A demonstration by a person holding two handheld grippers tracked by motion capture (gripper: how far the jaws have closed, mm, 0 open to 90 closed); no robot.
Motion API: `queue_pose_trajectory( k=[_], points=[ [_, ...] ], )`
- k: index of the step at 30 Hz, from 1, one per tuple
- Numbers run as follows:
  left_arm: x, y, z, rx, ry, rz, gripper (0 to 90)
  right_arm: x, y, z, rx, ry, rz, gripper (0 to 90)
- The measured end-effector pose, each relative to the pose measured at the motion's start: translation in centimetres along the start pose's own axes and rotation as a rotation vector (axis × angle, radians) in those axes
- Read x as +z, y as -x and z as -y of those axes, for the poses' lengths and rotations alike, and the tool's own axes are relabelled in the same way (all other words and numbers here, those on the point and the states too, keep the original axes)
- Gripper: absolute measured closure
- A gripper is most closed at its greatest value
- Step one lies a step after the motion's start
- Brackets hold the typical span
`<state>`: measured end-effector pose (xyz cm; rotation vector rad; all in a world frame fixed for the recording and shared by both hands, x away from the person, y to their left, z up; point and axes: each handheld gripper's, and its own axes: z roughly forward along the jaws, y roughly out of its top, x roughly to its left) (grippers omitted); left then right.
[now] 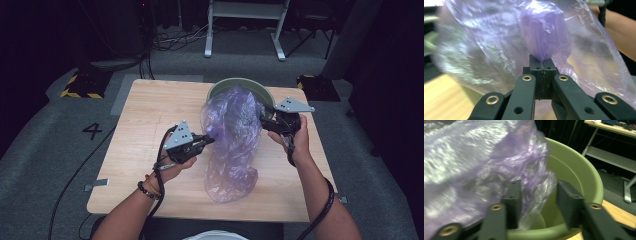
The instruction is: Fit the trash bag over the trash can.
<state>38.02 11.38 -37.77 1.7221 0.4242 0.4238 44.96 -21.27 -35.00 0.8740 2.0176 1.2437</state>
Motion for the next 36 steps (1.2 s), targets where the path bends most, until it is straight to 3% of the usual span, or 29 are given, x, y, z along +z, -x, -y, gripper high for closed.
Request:
queue_pose_trajectory(
  k=[5, 7, 8, 12, 20, 21, 23, 25, 27, 29, 31, 32, 33, 34, 35, 36],
  points=[
    [-0.9, -1.5, -1.4, -0.012, 0.032, -0.055, 90.0, 0.3, -0.1, -0.2, 0.008, -0.004, -0.013, 39.0],
    [-0.9, -1.7, -1.7, -0.015, 0.032, -0.064, 90.0, 0.2, -0.1, -0.3, 0.016, -0.009, 0.002, 32.2],
    [-0.8, -2.2, -2.3, -0.012, 0.026, -0.09, 90.0, 0.2, 0.0, -0.3, 0.023, -0.008, -0.002, 30.6],
    [-0.7, -2.9, -3.0, -0.005, 0.015, -0.13, 90.0, 0.0, -0.2, -0.3, 0.019, 0.001, -0.01, 28.4],
    [0.1, -3.7, -3.5, 0.01, -0.037, -0.168, 90.0, -1.8, -0.6, -0.8, -0.082, -0.001, -0.029, 30.0],
    [0.2, -3.8, -3.5, 0.009, -0.041, -0.164, 90.0, -2.5, -0.6, -0.9, -0.098, 0.015, -0.061, 29.6],
    [0.3, -3.8, -3.4, 0.007, -0.045, -0.156, 90.0, -3.2, -0.7, -1.0, -0.109, 0.033, -0.072, 29.1],
    [0.3, -3.8, -3.4, 0.01, -0.047, -0.152, 90.0, -3.4, -0.7, -0.9, -0.114, 0.043, -0.081, 28.7],
    [0.5, -3.6, -3.4, 0.02, -0.053, -0.137, 89.9, -3.9, -1.2, -0.8, -0.127, 0.082, -0.134, 27.6],
    [0.5, -3.5, -3.4, 0.021, -0.057, -0.132, 89.9, -4.0, -1.4, -0.7, -0.13, 0.092, -0.156, 27.3],
    [0.8, -3.3, -3.4, 0.03, -0.071, -0.127, 89.8, -4.3, -2.4, -0.7, -0.128, 0.124, -0.227, 26.9],
    [0.8, -3.3, -3.4, 0.03, -0.071, -0.127, 89.7, -4.3, -2.4, -0.7, -0.128, 0.124, -0.227, 26.9],
    [0.9, -3.3, -3.3, 0.03, -0.078, -0.127, 89.6, -4.4, -3.3, -0.7, -0.149, 0.144, -0.276, 25.8],
    [0.9, -3.3, -3.3, 0.03, -0.078, -0.127, 89.4, -4.4, -3.3, -0.7, -0.149, 0.144, -0.276, 25.8],
    [0.9, -3.4, -3.3, 0.03, -0.082, -0.126, 89.2, -4.1, -4.5, -0.7, -0.187, 0.135, -0.303, 25.8],
    [1.0, -3.4, -3.3, 0.031, -0.084, -0.124, 89.0, -3.9, -4.9, -0.7, -0.205, 0.128, -0.297, 25.8]
  ],
)
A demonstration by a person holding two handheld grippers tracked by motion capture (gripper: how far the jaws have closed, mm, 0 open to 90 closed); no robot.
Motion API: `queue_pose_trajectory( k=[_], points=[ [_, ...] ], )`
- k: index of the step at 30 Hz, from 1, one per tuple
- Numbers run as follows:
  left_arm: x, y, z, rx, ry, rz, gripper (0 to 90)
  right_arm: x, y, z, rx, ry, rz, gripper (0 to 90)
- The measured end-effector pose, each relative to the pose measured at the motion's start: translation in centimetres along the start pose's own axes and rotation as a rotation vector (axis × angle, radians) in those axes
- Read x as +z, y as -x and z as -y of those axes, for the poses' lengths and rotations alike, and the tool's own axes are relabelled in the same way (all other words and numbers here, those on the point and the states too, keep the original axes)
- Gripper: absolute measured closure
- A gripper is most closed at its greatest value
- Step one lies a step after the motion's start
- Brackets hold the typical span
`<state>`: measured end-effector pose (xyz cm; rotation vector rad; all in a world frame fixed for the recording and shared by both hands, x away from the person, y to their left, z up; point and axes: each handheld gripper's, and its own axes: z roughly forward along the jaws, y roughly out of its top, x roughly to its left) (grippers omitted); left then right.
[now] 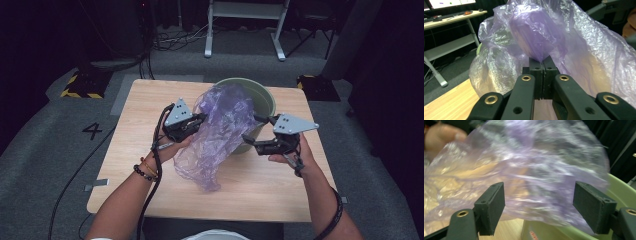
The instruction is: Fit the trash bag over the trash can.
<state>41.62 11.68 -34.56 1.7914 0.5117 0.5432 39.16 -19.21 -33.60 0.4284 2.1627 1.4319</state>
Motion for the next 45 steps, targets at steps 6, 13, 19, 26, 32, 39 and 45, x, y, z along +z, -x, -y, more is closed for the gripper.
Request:
queue_pose_trajectory(
  k=[6, 13, 19, 26, 32, 39, 45],
  points=[
    [0.3, 0.1, 0.1, 0.004, -0.016, 0.005, 88.4, 1.9, -1.1, 0.0, -0.051, -0.03, 0.033, 40.7],
    [0.1, -0.3, 0.2, 0.011, -0.027, -0.007, 87.6, 2.3, -0.5, 0.3, -0.018, 0.023, 0.053, 78.4],
    [0.2, -1.0, 0.5, -0.004, -0.036, -0.015, 86.2, 1.7, 0.9, 0.2, 0.066, 0.059, 0.088, 84.4],
    [0.8, -1.9, 1.0, -0.031, -0.057, -0.04, 81.1, 2.1, 3.6, 0.6, 0.2, 0.033, 0.148, 84.4],
    [0.8, -2.6, 1.5, -0.052, -0.07, -0.078, 65.7, 2.6, 5.0, 1.1, 0.218, -0.037, 0.234, 84.0],
    [-0.2, -2.8, 2.2, -0.08, -0.043, -0.064, 29.0, 2.9, 6.0, 1.5, 0.239, -0.08, 0.288, 84.1],
    [-1.5, -1.8, 2.7, -0.023, -0.04, 0.042, 17.7, 3.2, 6.5, 1.9, 0.268, -0.098, 0.315, 84.4]
  ],
)
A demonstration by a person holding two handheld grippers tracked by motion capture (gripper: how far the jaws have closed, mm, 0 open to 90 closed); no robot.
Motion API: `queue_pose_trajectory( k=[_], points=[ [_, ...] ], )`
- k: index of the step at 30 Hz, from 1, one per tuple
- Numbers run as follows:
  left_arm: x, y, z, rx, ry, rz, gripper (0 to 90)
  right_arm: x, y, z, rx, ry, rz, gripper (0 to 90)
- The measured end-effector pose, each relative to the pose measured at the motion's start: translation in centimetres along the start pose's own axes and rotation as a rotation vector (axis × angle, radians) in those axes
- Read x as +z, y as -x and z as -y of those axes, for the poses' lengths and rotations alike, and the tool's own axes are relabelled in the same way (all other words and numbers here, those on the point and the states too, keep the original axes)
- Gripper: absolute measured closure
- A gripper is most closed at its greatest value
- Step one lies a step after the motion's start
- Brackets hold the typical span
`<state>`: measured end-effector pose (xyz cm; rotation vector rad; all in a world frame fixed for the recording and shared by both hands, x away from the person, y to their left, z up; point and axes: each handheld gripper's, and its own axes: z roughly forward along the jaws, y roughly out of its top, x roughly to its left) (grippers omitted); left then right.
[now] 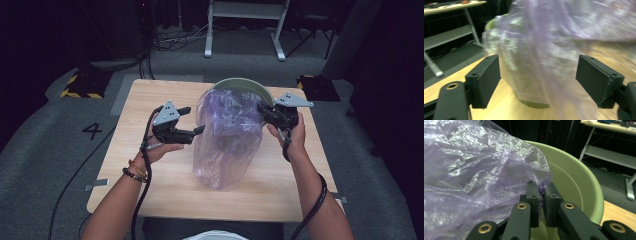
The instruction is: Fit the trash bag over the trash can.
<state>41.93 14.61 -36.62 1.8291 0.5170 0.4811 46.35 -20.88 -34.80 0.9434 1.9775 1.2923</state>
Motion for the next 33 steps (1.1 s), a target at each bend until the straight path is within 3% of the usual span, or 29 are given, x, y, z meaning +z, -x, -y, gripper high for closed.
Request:
queue_pose_trajectory(
  k=[1, 2, 4, 8, 11, 12, 13, 14, 16, 20, 22, 23, 26, 29, 32, 33],
  points=[
    [0.0, 0.0, 0.0, 0.0, 0.0, 0.0, 15.8, 0.0, 0.0, 0.0, 0.0, 0.0, 0.0, 84.4],
    [-0.1, 0.9, 0.0, 0.038, -0.007, 0.012, 15.8, 0.0, 0.0, 0.0, 0.005, -0.003, 0.002, 84.5],
    [0.0, 1.9, 0.0, 0.072, -0.029, 0.039, 15.7, 0.1, 0.1, 0.2, 0.002, -0.009, 0.007, 84.4],
    [0.0, 3.3, 0.1, 0.072, -0.014, 0.107, 15.6, 0.1, 0.1, 0.3, 0.006, -0.015, 0.011, 83.5],
    [0.8, 4.4, 0.0, 0.103, -0.051, 0.066, 15.8, 0.0, 0.1, 0.4, 0.003, -0.007, 0.009, 81.8],
    [1.0, 4.5, -0.1, 0.114, -0.07, 0.033, 16.1, -0.1, 0.1, 0.5, -0.005, 0.0, 0.005, 80.7],
    [1.5, 4.6, -0.1, 0.128, -0.09, -0.042, 16.7, -0.1, 0.1, 0.5, -0.006, 0.001, 0.002, 79.3],
    [1.6, 4.5, -0.1, 0.127, -0.087, -0.054, 15.9, -0.2, 0.0, 0.6, -0.011, 0.01, -0.001, 75.8],
    [1.8, 3.8, -0.1, 0.078, -0.066, -0.056, 16.8, -0.4, 0.0, 0.6, -0.014, 0.016, -0.002, 71.1],
    [1.6, 2.4, 0.1, 0.009, -0.045, -0.137, 17.1, -1.1, -0.2, 0.7, -0.072, 0.017, -0.028, 52.4],
    [1.5, 1.8, 0.3, -0.012, -0.055, -0.192, 19.4, -1.5, -0.2, 0.7, -0.085, 0.026, -0.031, 51.8],
    [1.4, 1.5, 0.5, -0.031, -0.055, -0.198, 19.1, -1.7, -0.2, 0.7, -0.089, 0.033, -0.046, 51.9],
    [1.4, 0.5, 1.0, -0.086, -0.062, -0.172, 19.4, -2.2, -0.2, 0.8, -0.106, 0.035, -0.054, 56.3],
    [1.8, -0.2, 1.5, -0.126, -0.082, -0.125, 25.0, -2.4, -0.2, 0.8, -0.108, 0.033, -0.06, 54.2],
    [2.4, -0.2, 1.7, -0.106, -0.102, -0.08, 43.0, -3.1, -0.2, 0.9, -0.105, 0.054, -0.06, 50.8],
    [2.6, -0.2, 1.7, -0.092, -0.112, -0.082, 53.8, -3.5, -0.3, 1.0, -0.11, 0.064, -0.059, 49.5]
  ],
)
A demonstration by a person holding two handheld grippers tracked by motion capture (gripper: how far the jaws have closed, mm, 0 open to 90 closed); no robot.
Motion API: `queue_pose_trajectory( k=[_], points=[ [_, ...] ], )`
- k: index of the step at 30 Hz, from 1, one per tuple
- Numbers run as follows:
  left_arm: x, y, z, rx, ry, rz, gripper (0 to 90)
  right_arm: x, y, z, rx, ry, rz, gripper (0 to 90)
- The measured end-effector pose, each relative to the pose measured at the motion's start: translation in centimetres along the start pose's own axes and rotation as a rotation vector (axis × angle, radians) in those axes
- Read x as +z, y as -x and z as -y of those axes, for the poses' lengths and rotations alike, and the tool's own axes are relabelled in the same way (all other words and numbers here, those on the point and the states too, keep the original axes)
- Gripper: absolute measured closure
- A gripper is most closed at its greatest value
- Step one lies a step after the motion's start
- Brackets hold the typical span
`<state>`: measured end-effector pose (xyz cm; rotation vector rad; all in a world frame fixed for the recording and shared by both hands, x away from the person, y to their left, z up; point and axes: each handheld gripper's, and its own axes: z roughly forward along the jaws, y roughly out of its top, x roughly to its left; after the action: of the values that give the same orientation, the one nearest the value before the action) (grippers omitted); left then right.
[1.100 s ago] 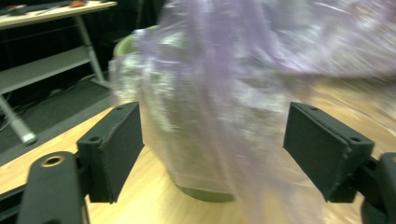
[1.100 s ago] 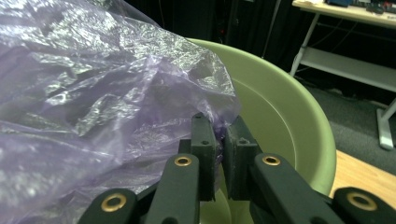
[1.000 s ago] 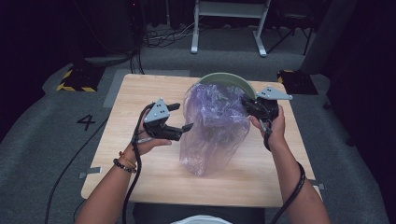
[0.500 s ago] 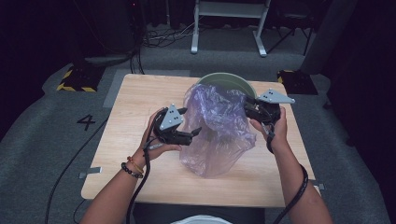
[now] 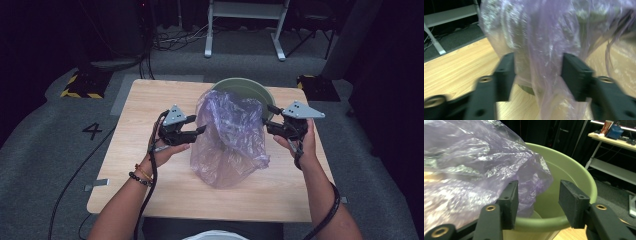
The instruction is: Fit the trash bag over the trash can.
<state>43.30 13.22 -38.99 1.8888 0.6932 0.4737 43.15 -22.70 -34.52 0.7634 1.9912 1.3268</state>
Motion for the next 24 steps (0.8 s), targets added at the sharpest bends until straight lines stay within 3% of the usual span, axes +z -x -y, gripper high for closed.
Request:
queue_pose_trajectory(
  k=[4, 7, 11, 18, 24],
  points=[
    [0.1, 0.5, -0.1, 0.044, -0.006, -0.011, 72.9, -1.1, -0.3, 0.2, -0.014, 0.013, -0.005, 47.0],
    [0.0, 0.8, -0.4, 0.059, -0.004, -0.016, 79.4, -2.5, -0.5, 0.2, -0.005, 0.048, -0.021, 45.3],
    [-0.1, 1.1, -0.7, 0.09, -0.012, -0.029, 83.5, -4.6, -1.4, 0.1, 0.0, 0.106, -0.047, 40.5],
    [-0.2, 1.2, -0.7, 0.102, -0.02, -0.031, 87.6, -7.0, -3.5, 0.7, -0.011, 0.152, -0.149, 32.6],
    [-0.2, 1.3, -0.7, 0.113, -0.024, -0.031, 89.8, -8.6, -4.9, 0.9, -0.052, 0.159, -0.164, 32.2]
  ],
)
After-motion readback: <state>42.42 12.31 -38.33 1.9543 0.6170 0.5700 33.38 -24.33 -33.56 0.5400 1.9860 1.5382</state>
